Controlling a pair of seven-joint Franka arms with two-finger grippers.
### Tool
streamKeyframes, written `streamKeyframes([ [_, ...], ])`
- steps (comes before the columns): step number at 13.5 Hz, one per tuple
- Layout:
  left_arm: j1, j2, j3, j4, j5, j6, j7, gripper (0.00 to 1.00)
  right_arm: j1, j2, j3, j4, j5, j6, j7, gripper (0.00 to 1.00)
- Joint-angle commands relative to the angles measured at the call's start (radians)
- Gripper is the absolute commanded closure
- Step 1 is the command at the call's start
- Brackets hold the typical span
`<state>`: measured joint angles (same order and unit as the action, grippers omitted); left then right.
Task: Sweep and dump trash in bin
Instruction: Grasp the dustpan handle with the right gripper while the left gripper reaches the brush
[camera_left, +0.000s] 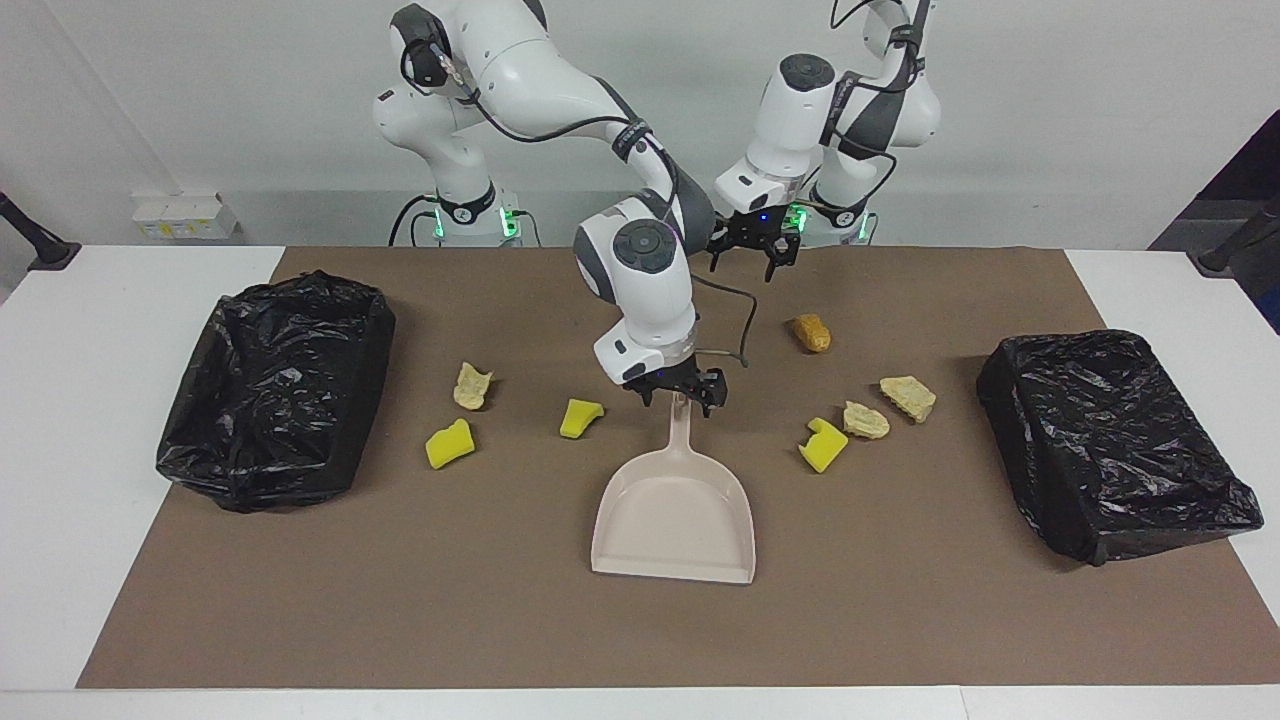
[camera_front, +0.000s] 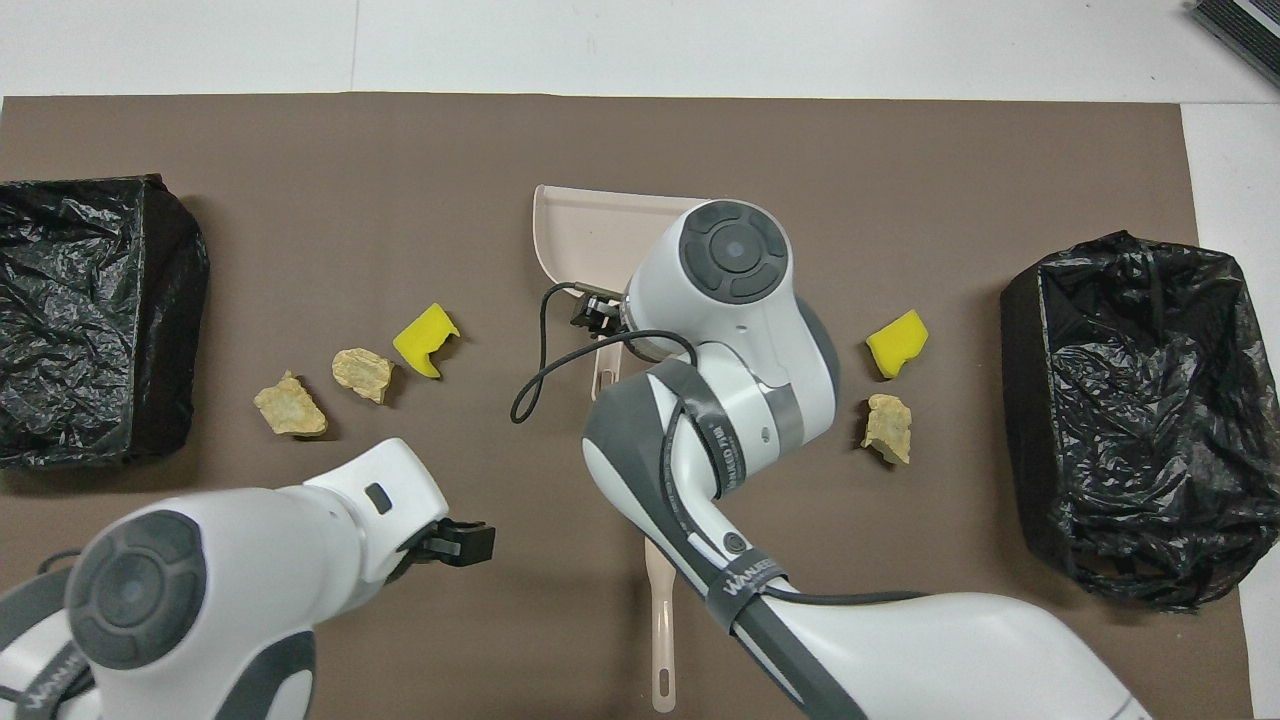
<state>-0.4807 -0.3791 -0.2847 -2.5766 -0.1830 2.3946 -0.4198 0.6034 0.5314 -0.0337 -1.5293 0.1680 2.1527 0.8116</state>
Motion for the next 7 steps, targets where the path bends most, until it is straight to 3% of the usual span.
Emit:
streamKeyframes([
  [1, -0.077, -0.049, 0.001, -0.125, -0.012, 0.159, -0.043, 0.0, 0.015, 0.028, -0.002, 0.008, -0.002, 0.021, -0.028, 0.11],
  [2, -0.084, -0.05, 0.001, -0.126, -0.012, 0.167, -0.046, 0.0, 0.012, 0.029, -0.002, 0.009, -0.024, 0.021, -0.04, 0.35],
  [3, -0.097, -0.05, -0.001, -0.125, -0.012, 0.173, -0.056, 0.0, 0.012, 0.027, -0.002, 0.011, -0.041, 0.016, -0.043, 0.85],
  [4, -0.119, -0.05, -0.001, -0.125, -0.012, 0.185, -0.057, 0.0, 0.012, 0.028, -0.002, 0.014, -0.044, -0.002, -0.042, 1.0],
  [7, -0.185, -0.038, -0.008, -0.123, -0.012, 0.212, -0.094, 0.0, 0.004, 0.025, -0.003, 0.021, -0.047, -0.06, -0.043, 1.0],
])
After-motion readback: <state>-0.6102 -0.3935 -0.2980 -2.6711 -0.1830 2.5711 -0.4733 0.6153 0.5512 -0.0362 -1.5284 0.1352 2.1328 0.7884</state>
